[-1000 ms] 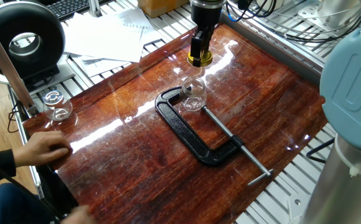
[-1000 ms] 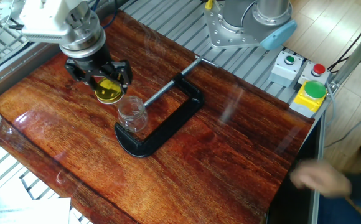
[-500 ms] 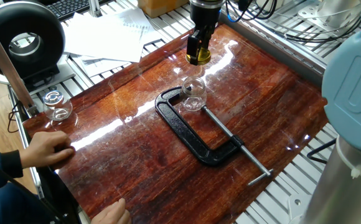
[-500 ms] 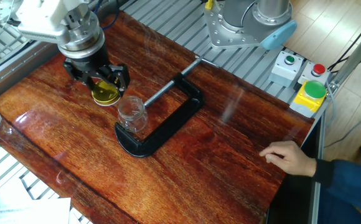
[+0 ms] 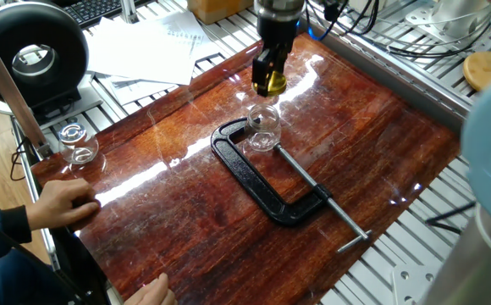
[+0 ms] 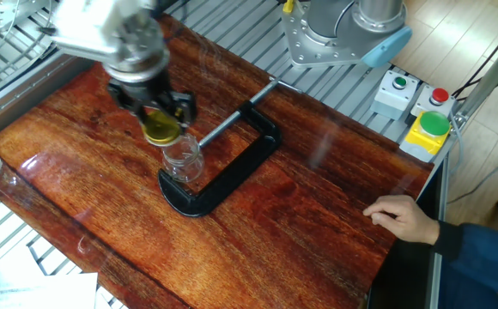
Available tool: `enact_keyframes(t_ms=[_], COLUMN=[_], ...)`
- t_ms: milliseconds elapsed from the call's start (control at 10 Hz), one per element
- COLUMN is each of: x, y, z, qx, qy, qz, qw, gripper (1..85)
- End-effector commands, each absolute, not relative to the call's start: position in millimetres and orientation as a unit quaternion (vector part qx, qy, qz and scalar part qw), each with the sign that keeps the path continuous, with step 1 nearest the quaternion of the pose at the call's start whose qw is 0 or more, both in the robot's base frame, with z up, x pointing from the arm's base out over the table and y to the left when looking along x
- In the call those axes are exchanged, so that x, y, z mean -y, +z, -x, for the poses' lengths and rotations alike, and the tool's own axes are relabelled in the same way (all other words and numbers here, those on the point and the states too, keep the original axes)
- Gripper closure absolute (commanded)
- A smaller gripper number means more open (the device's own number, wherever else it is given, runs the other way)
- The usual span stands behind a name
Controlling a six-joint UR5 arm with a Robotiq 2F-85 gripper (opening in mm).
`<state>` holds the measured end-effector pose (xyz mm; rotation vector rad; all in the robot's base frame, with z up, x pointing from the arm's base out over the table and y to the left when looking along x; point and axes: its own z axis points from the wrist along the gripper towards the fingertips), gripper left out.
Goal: Screw the lid onto the jar
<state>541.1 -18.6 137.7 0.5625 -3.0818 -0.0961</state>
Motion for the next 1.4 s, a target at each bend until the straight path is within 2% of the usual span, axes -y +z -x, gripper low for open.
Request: enact_keyframes(t_ms=[0,300,600,1300], x=[-8.8,2.8,7.7,9.7], y=[127.0,110.5,85.6,83.1], z=[-524.2,-520.1,-529.4,-528.9], qx=[0.983,0.974,0.971,0.967], qy=[-0.031,-0.002,0.0,-0.012], qz=[-0.182,-0.228,-0.239,-0.256], qw=[0.003,0.007,-0.012,-0.013], gripper=[49.7,52.0,52.0,53.0])
